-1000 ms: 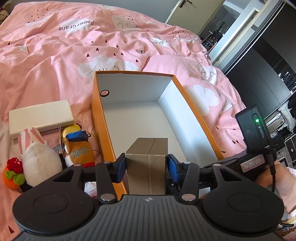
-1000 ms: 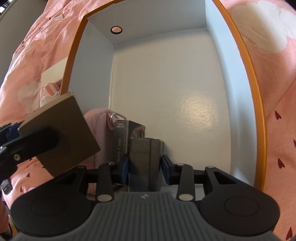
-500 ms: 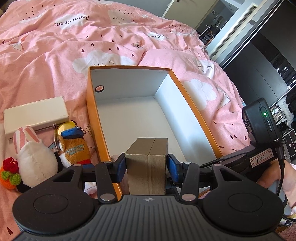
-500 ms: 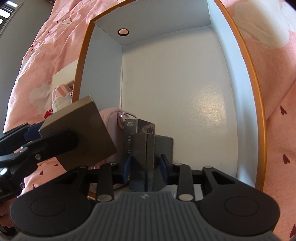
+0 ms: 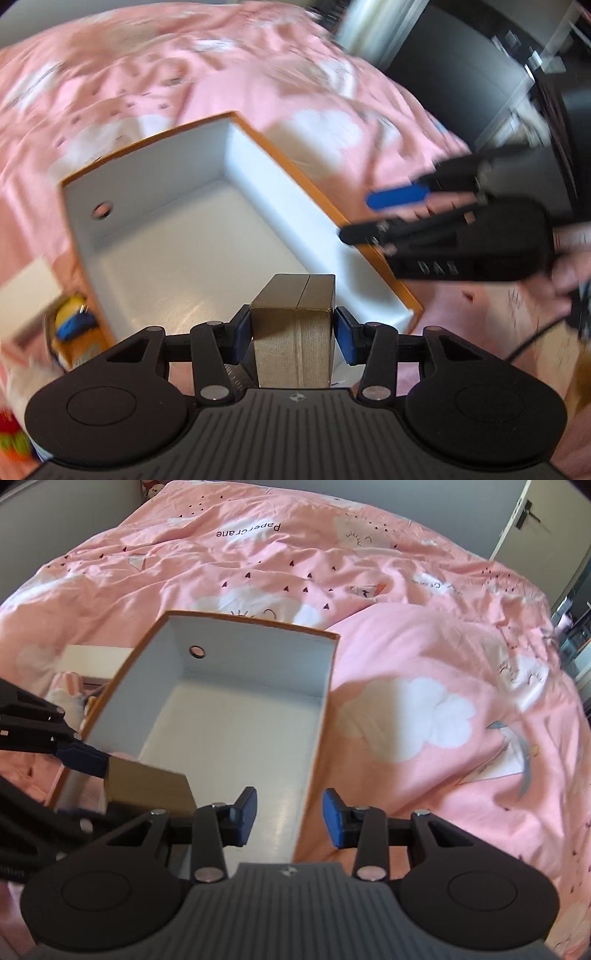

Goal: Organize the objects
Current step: 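Lower the gold box into the orange box and open the left tool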

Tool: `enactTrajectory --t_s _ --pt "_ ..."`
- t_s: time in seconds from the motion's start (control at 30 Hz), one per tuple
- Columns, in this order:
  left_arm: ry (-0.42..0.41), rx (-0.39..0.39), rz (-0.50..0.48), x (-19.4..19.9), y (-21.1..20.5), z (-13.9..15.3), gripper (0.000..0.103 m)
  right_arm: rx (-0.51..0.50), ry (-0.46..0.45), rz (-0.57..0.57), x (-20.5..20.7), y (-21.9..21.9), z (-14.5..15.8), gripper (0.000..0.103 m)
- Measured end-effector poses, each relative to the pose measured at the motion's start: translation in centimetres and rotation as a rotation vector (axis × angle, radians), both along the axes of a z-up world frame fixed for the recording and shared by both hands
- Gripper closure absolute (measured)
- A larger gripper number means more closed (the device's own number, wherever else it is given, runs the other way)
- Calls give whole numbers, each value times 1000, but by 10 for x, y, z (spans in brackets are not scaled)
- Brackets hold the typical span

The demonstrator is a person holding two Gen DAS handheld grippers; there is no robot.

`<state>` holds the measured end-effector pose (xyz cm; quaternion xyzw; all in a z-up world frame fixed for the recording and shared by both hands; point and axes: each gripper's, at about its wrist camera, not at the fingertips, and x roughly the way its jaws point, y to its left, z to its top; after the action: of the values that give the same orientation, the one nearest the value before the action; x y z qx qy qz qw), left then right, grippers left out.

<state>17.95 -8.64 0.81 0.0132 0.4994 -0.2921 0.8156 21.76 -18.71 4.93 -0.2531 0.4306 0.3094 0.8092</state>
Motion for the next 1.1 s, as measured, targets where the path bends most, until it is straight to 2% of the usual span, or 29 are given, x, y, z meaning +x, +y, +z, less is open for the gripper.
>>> enactTrajectory --t_s 0.13,0.27,0.4,0.5,0.63,0.77,1.03,1.1 --pt "-18 104 -182 5 -38 -6 50 -23 3 -19 11 -10 -7 61" --pt "-27 205 -355 10 -72 -19 50 17 23 -66 21 -18 -19 61" --pt "46 268 -499 25 -96 -39 50 64 44 -72 25 -25 -23 61" --pt "102 289 -567 34 -106 -55 50 81 47 -66 27 -27 -23 60" --pt "154 306 -608 43 -115 -75 50 98 41 -67 28 -30 -22 57" --pt "218 241 -610 49 -115 -85 48 99 52 -62 31 -30 -25 55" --pt "373 134 -514 58 -87 -103 47 96 50 -59 31 -28 -26 55" --pt "388 111 -492 58 -79 -107 47 93 51 -55 29 -26 -27 55"
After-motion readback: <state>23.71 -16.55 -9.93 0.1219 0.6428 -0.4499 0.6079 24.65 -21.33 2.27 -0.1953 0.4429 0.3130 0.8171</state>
